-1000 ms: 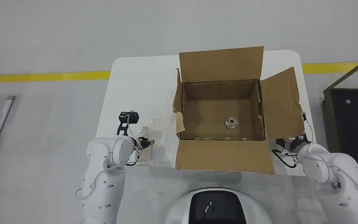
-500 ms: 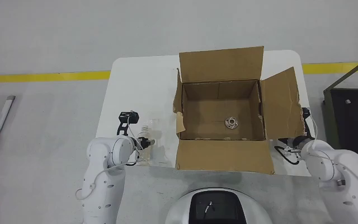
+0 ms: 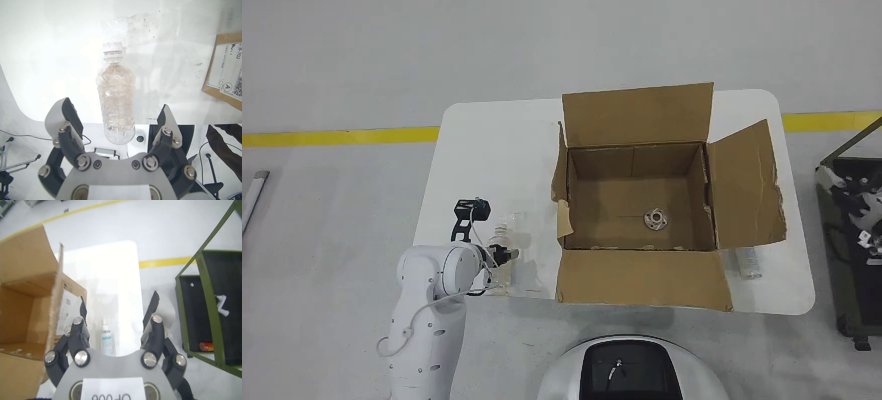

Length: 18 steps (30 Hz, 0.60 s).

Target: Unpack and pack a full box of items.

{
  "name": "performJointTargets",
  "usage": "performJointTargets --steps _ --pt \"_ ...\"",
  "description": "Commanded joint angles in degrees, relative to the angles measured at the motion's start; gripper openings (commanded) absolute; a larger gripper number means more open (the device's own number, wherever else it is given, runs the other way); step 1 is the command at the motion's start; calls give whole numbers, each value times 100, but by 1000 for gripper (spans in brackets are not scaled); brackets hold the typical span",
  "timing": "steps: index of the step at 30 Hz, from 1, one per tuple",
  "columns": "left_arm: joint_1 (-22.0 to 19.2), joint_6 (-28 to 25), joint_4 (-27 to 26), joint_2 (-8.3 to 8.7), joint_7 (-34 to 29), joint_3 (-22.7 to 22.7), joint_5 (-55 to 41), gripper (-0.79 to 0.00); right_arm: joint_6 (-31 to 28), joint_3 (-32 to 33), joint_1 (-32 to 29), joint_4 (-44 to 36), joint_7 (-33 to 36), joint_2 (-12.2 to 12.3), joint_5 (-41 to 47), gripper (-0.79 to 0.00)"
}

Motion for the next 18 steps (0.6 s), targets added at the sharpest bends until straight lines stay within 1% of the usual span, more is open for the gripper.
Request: performJointTargets --steps 1,4,7,8,10,13,15,18 --pt "0 0 0 0 0 0 0 0 -32 -86 49 -287 -271 -9 189 -785" --pt "0 0 0 0 0 0 0 0 -268 -561 314 -362 -493 5 168 -785" --pt "0 0 0 0 0 0 0 0 -539 -1454 733 -362 -375 24 -27 -785" --pt "0 0 0 0 0 0 0 0 -625 -1787 864 -362 -250 32 -221 -785" --pt "0 0 0 0 0 0 0 0 -623 -2462 1144 -256 -9 33 -713 -757" --pt "0 0 0 0 0 0 0 0 -487 -3368 1667 238 224 -4 -1260 -785" --pt "0 0 0 0 0 0 0 0 -372 -3865 1999 685 391 -35 -1772 -785" --pt "0 0 0 0 0 0 0 0 -119 -4448 2433 1385 587 -114 -2042 -785"
